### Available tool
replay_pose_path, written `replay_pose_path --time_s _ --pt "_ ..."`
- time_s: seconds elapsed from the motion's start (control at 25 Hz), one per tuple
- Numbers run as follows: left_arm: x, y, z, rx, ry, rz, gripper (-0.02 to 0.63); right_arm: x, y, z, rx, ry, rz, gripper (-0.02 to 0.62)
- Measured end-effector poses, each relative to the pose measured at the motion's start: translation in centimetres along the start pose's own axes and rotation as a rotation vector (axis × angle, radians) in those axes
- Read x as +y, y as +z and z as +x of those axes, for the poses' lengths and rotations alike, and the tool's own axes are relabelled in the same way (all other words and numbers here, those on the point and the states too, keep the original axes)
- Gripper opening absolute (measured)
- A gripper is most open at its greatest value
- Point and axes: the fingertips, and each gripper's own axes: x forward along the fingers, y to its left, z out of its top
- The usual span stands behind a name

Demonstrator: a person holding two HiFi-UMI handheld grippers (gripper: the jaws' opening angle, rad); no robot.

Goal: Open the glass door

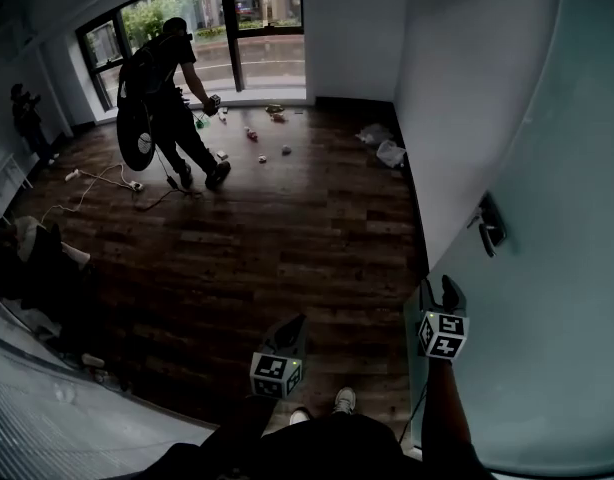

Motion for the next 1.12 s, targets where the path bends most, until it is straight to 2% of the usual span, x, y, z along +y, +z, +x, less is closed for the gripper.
replay_pose_path --time_s 0.12,0.16,0.24,0.28,0.36,0.48,0.76,1.12 --pt "0.0 -1.0 -1.5 -0.007 -0.024 0.005 0.006 6.5 -0.4 -3.3 -0.009 0.078 -0.005 0.209" --pt "-0.1 -1.0 -1.9 -0.008 -0.029 0.004 0.006 8.1 -0.5 -4.2 -0.014 0.092 -0.009 0.189" --pt "-0.3 -0.9 -2.5 -0.008 -0.039 0.000 0.006 10.3 -0.8 -5.8 -0.026 0.098 -0.010 0.115" --pt "-0.5 -1.0 -2.9 -0.007 -0.045 -0.003 0.006 11.0 -1.0 -6.5 -0.029 0.097 -0.007 0.055" --pt "-0.6 -1.5 -3.9 -0.005 -0.057 -0.004 0.006 12.6 -1.7 -8.1 -0.034 0.098 0.000 0.018" --pt "-0.8 -2.2 -5.6 -0.004 -0.059 -0.003 0.006 14.4 -2.2 -10.6 -0.069 0.083 -0.017 0.017" --pt "-3.0 -2.4 -8.5 -0.018 -0.042 0.016 0.006 15.3 -3.1 -14.3 -0.089 0.086 -0.007 0.017" --pt "-10.8 -4.2 -13.6 -0.042 -0.011 0.028 0.006 14.5 -4.0 -23.2 -0.164 0.166 -0.036 0.017"
